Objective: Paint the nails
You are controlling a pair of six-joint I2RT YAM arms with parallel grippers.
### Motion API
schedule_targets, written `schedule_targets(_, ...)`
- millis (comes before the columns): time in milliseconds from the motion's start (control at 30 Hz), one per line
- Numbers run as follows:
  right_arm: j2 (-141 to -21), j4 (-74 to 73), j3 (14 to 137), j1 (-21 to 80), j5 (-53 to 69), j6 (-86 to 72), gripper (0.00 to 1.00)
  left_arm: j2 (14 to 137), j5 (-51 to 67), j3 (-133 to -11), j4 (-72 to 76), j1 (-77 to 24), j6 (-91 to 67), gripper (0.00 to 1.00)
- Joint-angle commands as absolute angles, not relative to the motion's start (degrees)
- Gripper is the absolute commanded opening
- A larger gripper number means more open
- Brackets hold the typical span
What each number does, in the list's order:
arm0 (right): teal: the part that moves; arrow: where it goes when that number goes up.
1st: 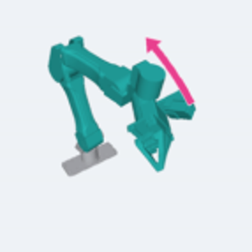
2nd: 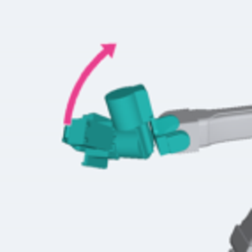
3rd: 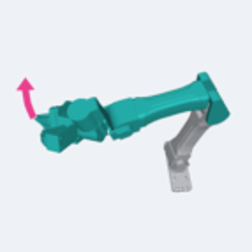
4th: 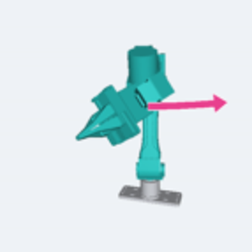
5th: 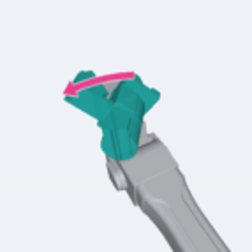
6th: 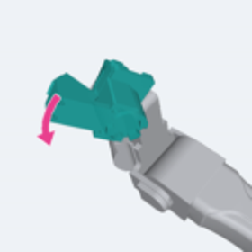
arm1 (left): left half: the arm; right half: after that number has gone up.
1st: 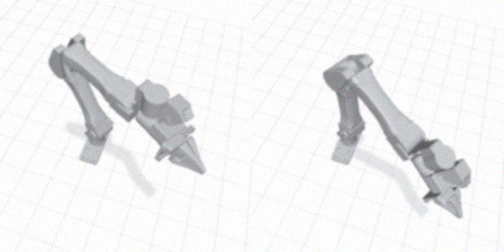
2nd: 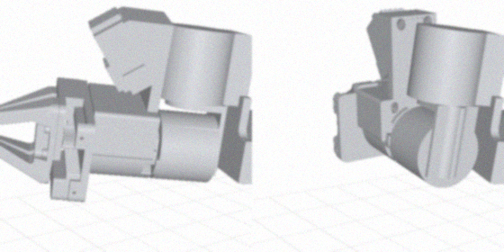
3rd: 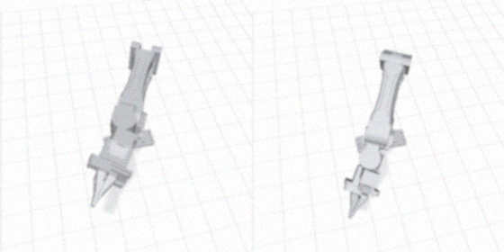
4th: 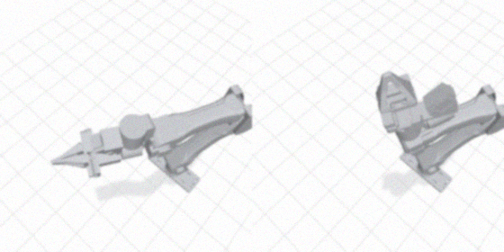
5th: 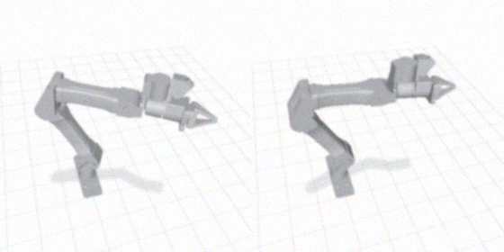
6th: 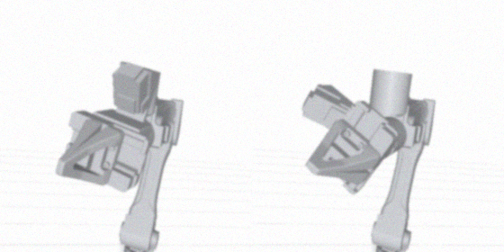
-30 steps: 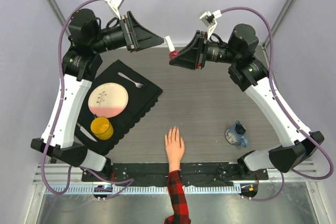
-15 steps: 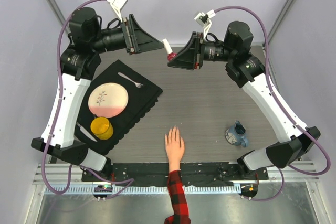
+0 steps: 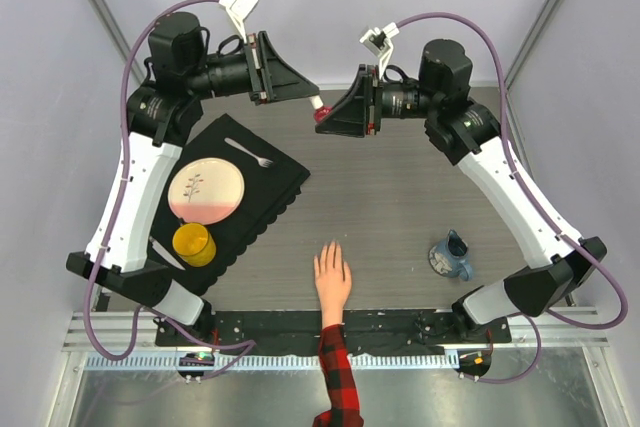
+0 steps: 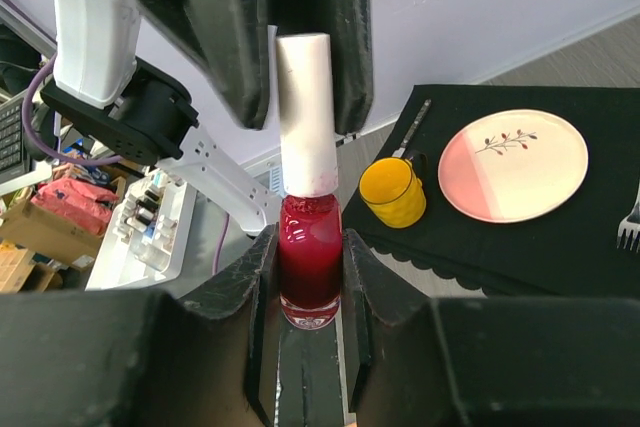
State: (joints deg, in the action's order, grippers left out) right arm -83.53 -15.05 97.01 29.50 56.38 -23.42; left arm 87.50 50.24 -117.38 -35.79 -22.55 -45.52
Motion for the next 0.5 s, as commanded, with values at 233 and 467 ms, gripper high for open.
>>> schedule_targets(233,-83.67,-18.98,100.98,29.88,54.32,-19.08,0.01,89.30,47.46,-126.03,-43.59,-22.68,-39.38,0.06)
schedule_targets(467,-84.20,-21.45,101.87,30.15,52.65,-16.79,0.01,89.91,47.37,-127.18,-43.51,-22.68,-39.64,0.00)
